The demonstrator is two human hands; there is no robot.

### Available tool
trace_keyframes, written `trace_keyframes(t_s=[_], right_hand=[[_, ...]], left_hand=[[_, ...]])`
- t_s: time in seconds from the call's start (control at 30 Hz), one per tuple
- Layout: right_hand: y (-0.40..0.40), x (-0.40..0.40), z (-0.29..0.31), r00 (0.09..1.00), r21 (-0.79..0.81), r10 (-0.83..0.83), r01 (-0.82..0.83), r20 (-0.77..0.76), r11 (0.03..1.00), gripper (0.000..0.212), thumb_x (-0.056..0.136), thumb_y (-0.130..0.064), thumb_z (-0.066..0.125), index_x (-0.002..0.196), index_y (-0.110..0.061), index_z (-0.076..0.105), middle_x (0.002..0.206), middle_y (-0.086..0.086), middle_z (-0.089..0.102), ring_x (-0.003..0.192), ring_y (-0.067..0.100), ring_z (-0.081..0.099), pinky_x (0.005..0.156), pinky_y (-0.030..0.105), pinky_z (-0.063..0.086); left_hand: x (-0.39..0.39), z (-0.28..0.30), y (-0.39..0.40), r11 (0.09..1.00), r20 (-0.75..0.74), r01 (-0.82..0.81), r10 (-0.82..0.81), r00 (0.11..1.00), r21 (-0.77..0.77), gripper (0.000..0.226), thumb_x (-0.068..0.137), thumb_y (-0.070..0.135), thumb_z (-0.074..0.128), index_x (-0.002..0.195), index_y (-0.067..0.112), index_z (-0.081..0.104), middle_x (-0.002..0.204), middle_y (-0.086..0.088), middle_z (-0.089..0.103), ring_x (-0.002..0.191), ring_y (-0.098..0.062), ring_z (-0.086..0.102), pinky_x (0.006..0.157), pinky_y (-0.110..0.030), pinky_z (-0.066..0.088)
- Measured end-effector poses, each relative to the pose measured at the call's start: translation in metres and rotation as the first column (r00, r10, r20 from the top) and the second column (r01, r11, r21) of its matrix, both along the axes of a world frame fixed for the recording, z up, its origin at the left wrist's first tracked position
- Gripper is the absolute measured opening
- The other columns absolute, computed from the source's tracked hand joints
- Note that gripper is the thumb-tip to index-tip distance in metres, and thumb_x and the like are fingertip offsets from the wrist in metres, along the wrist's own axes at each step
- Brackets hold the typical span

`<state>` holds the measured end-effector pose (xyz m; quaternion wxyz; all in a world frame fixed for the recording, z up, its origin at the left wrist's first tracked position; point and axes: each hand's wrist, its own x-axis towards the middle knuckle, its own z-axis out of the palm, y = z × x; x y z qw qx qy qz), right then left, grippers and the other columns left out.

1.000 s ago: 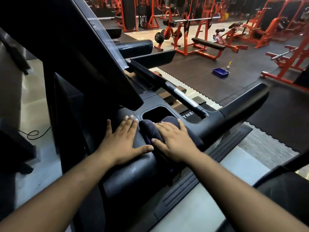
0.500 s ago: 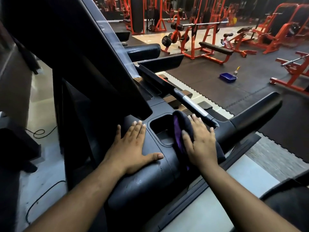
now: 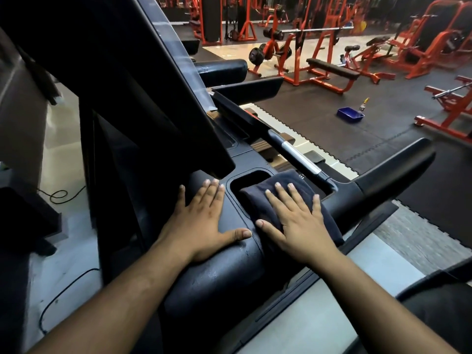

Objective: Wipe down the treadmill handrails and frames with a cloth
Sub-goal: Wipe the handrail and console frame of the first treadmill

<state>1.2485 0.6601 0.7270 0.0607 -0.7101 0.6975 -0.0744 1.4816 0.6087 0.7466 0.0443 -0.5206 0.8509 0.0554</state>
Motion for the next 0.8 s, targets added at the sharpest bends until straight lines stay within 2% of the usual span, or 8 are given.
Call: trace_keyframes(t_s=[0.13, 0.27, 0.37, 0.43, 0.5, 0.6, 0.7, 0.8], right_hand=[[-0.031, -0.009, 0.010, 0.996, 0.039, -0.083, 0.084, -0.019, 0.996, 0.079, 0.094, -0.076, 0.019, 0.163, -0.040, 0.006, 0.171, -0.012, -0.013, 0.157, 0.012, -0.014, 0.120, 0.066, -0.002], [-0.104, -0.006, 0.021, 0.993, 0.078, -0.091, 0.085, 0.076, 0.993, 0.082, 0.100, -0.064, 0.038, 0.164, -0.031, 0.000, 0.173, -0.001, -0.006, 0.159, 0.022, 0.002, 0.124, 0.059, 0.017], [-0.131, 0.017, 0.026, 0.998, 0.078, -0.050, 0.046, 0.047, 0.996, 0.079, 0.101, -0.064, 0.034, 0.165, -0.031, 0.001, 0.173, -0.002, -0.007, 0.159, 0.022, -0.002, 0.126, 0.055, 0.009], [-0.121, 0.037, 0.025, 0.995, 0.063, 0.101, -0.100, -0.002, 0.993, 0.074, 0.104, -0.061, 0.031, 0.165, -0.030, 0.002, 0.173, -0.005, -0.009, 0.159, 0.020, -0.009, 0.125, 0.056, -0.005], [-0.102, 0.038, 0.017, 0.976, 0.023, 0.216, -0.216, -0.017, 0.976, 0.071, 0.105, -0.061, 0.030, 0.164, -0.032, 0.004, 0.173, -0.007, -0.007, 0.159, 0.017, -0.009, 0.126, 0.052, -0.009], [-0.100, 0.011, 0.015, 0.989, 0.015, 0.115, -0.114, -0.092, 0.993, 0.073, 0.101, -0.070, 0.028, 0.162, -0.042, 0.000, 0.172, -0.012, -0.006, 0.159, 0.014, -0.006, 0.124, 0.061, -0.001], [-0.118, 0.005, 0.022, 0.998, 0.078, -0.042, 0.044, -0.038, 0.996, 0.074, 0.100, -0.071, 0.028, 0.162, -0.043, 0.001, 0.172, -0.011, -0.007, 0.159, 0.020, -0.002, 0.123, 0.064, 0.012], [-0.119, 0.010, 0.023, 0.997, 0.094, 0.072, -0.070, -0.012, 0.993, 0.068, 0.104, -0.061, 0.035, 0.162, -0.043, 0.004, 0.172, -0.011, -0.004, 0.159, 0.024, -0.001, 0.124, 0.059, 0.017]], left_hand=[[0.001, 0.000, 0.000, 1.000, -0.005, -0.001, 0.001, 1.000, -0.002, 0.134, 0.058, 0.102, -0.009, 0.162, 0.018, -0.019, 0.169, 0.001, -0.027, 0.153, -0.011, -0.028, 0.123, -0.059, -0.017], [0.000, -0.001, -0.001, 1.000, 0.006, 0.008, -0.008, 1.000, -0.009, 0.135, 0.057, 0.102, -0.009, 0.162, 0.018, -0.018, 0.170, 0.000, -0.025, 0.154, -0.012, -0.026, 0.123, -0.059, -0.016], [-0.001, 0.000, -0.001, 1.000, 0.016, 0.002, -0.002, 1.000, -0.009, 0.136, 0.056, 0.103, -0.010, 0.163, 0.018, -0.017, 0.170, 0.001, -0.024, 0.155, -0.012, -0.025, 0.123, -0.059, -0.016], [-0.001, 0.001, 0.001, 1.000, 0.028, 0.005, -0.005, 1.000, -0.008, 0.136, 0.056, 0.101, -0.009, 0.163, 0.018, -0.016, 0.171, 0.001, -0.022, 0.155, -0.012, -0.024, 0.123, -0.059, -0.014], [-0.001, 0.002, 0.002, 1.000, 0.030, 0.008, -0.007, 1.000, -0.022, 0.133, 0.058, 0.099, -0.008, 0.163, 0.017, -0.014, 0.171, 0.002, -0.019, 0.156, -0.012, -0.022, 0.124, -0.059, -0.014], [0.001, 0.002, 0.003, 1.000, 0.012, 0.006, -0.006, 1.000, -0.015, 0.133, 0.060, 0.099, -0.007, 0.163, 0.016, -0.016, 0.171, 0.001, -0.021, 0.155, -0.012, -0.023, 0.124, -0.058, -0.014], [0.001, 0.001, 0.001, 1.000, -0.014, -0.014, 0.014, 1.000, -0.010, 0.136, 0.058, 0.102, -0.005, 0.161, 0.015, -0.020, 0.170, -0.001, -0.025, 0.155, -0.012, -0.025, 0.124, -0.057, -0.014], [0.001, 0.000, 0.001, 1.000, -0.006, -0.003, 0.003, 1.000, -0.006, 0.136, 0.060, 0.102, -0.003, 0.161, 0.014, -0.021, 0.170, -0.001, -0.025, 0.155, -0.013, -0.026, 0.125, -0.057, -0.013]])
